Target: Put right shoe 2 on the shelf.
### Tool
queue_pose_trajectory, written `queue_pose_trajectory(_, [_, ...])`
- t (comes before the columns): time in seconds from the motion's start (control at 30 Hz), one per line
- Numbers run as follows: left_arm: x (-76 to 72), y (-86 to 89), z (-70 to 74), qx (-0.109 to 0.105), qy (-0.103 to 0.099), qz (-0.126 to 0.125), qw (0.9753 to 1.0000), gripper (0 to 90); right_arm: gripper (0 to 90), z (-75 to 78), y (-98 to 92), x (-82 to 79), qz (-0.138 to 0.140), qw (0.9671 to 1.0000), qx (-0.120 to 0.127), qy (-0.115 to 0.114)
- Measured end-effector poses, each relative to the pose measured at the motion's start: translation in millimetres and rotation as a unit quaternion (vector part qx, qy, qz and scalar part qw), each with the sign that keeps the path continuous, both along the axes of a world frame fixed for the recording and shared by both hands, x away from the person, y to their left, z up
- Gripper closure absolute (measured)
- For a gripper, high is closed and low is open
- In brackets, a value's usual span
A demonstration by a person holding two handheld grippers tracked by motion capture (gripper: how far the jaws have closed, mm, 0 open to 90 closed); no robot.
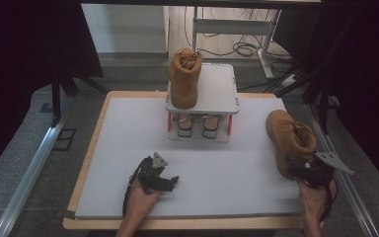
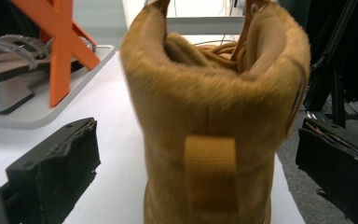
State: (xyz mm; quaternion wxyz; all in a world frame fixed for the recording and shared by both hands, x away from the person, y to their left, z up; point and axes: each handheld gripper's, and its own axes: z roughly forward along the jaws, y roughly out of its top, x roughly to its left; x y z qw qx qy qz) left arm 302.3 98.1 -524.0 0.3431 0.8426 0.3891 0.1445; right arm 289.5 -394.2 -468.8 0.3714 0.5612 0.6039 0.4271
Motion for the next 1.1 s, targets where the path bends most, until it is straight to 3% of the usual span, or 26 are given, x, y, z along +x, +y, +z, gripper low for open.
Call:
queue_pose_trajectory(0.33, [0.0,0.0,0.0,0.000,0.000,0.000,1.0000,11.7,0.0,3.9,3.6,18.1,-0.008,0.9995,-0.027,-0.012])
queue_pose_trajectory(0.67, [0.0,0.1,0.0,0.000,0.000,0.000,1.0000,11.7,0.4,5.0,8.1,34.2,-0.019,0.9992,-0.035,-0.012])
queue_pose_trajectory(0.93, [0.0,0.0,0.0,0.000,0.000,0.000,1.0000,11.7,6.7,0.4,6.2,40.1,-0.025,0.9987,-0.032,-0.030])
queue_pose_trajectory(1.1, [-0.1,-0.1,0.0,0.000,0.000,0.000,1.0000,11.7,15.9,1.4,5.9,38.7,-0.026,0.9987,-0.035,-0.026])
